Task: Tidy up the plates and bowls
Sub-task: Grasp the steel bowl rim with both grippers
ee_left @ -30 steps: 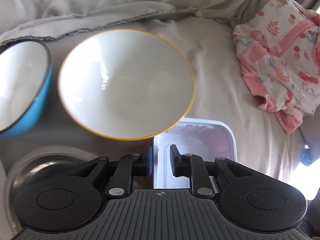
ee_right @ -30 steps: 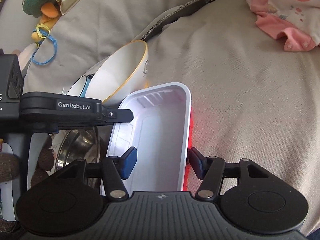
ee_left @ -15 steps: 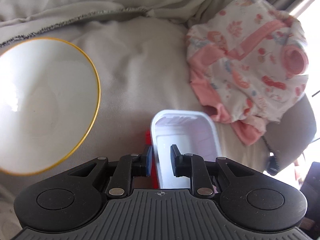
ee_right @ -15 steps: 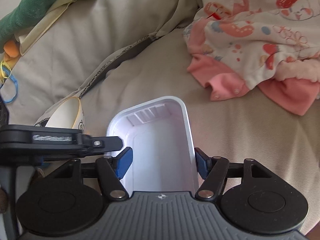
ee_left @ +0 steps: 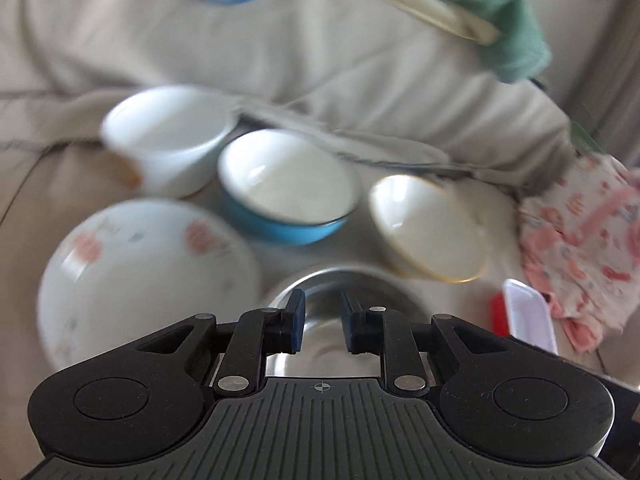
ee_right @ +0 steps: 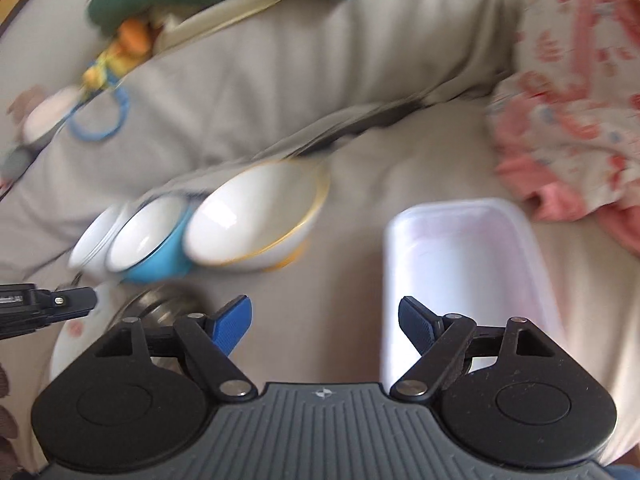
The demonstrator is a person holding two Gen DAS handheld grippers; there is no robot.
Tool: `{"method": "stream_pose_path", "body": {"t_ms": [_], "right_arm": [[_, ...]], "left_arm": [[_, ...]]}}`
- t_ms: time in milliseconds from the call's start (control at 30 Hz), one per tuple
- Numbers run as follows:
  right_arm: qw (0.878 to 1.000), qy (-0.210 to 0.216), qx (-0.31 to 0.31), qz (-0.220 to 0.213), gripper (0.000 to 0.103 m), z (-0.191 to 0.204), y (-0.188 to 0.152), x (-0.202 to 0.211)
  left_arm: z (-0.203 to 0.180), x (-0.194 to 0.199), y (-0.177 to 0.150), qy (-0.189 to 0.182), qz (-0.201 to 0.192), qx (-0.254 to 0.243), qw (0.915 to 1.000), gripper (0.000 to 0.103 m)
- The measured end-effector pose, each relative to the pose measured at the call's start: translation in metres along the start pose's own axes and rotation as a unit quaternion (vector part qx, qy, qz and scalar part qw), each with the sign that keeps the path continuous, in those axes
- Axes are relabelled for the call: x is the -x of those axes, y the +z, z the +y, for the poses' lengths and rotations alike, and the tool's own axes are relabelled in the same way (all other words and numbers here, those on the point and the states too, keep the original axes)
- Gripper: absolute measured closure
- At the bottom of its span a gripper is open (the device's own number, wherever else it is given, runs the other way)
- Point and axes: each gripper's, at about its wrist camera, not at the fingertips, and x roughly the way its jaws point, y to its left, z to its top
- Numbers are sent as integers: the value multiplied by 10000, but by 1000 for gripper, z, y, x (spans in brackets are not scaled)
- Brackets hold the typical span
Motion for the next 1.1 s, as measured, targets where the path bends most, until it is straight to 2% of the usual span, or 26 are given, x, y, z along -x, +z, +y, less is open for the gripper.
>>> {"method": "stream_pose_path", "body": {"t_ms": [67,167,300,367,467,733,967,1033,1100], "right_arm": [[9994,143,107,288,21,21,-10,-15],[9972,340,191,642,21,46,-23,-30],[9933,664,66,948,25,58,-28,-38],[9904,924,6,1031,27,61,-28,-34],[9924,791,130,929,27,63,-29,-24],[9948,356,-82,951,25,28,-45,-10],[9925,122,-587,1068,19,1,-57,-23],[9922,252,-673,1017,14,-1,-59,-22],[9910,371,-732,1060,5,-1,-60,-24]], "left_arm": [[22,-3,-7,9,105,292,9995,81],[35,-12,-13,-19,228,409,9989,81],[40,-23,-17,29,322,461,9984,82],[43,-23,-24,-125,387,566,9976,83],[40,-16,-33,-216,490,507,9973,81],[23,-18,-65,-919,1083,363,9892,81],[18,-26,-72,-722,1048,219,9916,81],[21,-30,-72,-726,1060,292,9913,78],[22,-33,-71,-717,1086,326,9910,75]]}}
